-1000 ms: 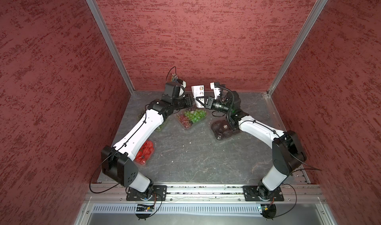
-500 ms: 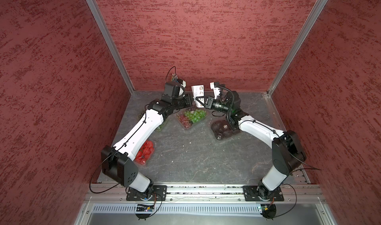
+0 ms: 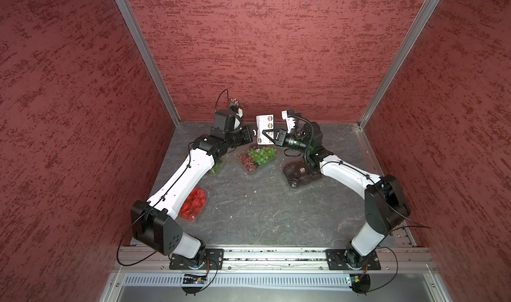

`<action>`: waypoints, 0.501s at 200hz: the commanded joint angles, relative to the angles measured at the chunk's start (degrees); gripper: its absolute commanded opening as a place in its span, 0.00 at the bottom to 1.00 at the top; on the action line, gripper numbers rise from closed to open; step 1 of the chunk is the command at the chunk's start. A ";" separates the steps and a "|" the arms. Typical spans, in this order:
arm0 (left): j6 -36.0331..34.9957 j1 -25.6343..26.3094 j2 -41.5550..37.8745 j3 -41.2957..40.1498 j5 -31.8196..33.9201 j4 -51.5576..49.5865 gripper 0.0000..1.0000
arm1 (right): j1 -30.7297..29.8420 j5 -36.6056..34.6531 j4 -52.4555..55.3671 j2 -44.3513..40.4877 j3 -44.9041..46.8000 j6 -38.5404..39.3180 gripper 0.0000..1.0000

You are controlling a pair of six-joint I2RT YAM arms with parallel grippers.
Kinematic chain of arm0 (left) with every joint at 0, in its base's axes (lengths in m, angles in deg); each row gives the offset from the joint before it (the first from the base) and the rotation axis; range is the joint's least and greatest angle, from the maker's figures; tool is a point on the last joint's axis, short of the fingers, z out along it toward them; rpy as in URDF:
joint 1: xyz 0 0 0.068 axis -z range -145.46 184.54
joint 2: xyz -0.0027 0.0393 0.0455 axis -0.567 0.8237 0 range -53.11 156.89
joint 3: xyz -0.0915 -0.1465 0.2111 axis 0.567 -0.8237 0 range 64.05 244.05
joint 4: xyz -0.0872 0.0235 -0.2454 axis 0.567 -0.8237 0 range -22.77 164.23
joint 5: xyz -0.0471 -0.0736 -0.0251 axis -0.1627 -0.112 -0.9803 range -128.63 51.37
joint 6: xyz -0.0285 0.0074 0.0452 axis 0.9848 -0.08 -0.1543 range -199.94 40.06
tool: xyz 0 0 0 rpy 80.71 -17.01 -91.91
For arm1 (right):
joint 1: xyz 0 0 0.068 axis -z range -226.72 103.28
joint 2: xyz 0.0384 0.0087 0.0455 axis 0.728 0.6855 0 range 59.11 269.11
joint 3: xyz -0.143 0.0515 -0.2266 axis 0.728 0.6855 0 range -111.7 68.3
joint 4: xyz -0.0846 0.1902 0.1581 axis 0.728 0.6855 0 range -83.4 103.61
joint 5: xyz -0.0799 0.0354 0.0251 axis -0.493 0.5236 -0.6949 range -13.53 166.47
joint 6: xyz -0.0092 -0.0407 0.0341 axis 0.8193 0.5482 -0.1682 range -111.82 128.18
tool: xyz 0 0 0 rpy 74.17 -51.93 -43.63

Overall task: Label fruit boxes
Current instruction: Tear off the label from the label sticker, then stick the label on the fruit box.

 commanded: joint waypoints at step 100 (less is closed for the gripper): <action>-1.76 -11.54 -4.00 -1.99 3.32 -11.04 0.00 | -0.36 -1.67 1.12 -0.79 -1.02 1.97 0.00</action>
